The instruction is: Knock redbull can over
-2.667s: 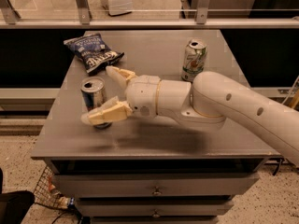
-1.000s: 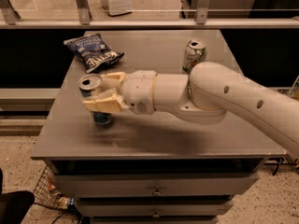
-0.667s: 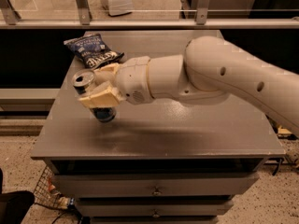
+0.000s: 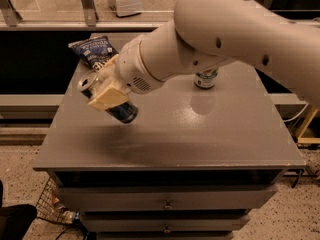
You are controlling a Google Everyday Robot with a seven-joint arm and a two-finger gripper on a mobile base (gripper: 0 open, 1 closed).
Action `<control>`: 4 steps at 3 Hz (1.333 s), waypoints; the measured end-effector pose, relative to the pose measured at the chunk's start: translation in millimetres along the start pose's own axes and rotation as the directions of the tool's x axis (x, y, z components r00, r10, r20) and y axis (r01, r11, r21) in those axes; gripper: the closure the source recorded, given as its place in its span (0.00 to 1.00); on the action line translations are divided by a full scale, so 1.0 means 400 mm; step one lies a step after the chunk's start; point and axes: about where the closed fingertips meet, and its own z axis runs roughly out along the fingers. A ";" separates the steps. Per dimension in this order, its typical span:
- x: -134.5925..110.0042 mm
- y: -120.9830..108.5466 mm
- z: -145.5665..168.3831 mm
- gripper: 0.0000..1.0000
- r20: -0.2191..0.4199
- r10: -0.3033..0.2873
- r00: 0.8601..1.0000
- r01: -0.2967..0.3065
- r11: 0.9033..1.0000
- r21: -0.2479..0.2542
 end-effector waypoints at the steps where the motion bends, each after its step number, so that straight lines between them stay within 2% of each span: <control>1: 0.041 -0.003 0.010 1.00 -0.151 0.013 0.988 -0.012 1.000 0.009; 2: 0.088 0.010 0.035 1.00 -0.305 0.029 0.952 -0.026 1.000 0.013; 3: 0.159 0.012 0.061 1.00 -0.441 0.049 0.896 -0.041 0.999 0.028; 4: 0.226 0.014 0.105 1.00 -0.499 0.066 0.864 -0.057 0.998 0.033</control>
Offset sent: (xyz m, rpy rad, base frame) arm 0.0199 -0.0389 -0.0712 -0.5540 0.0792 -0.2397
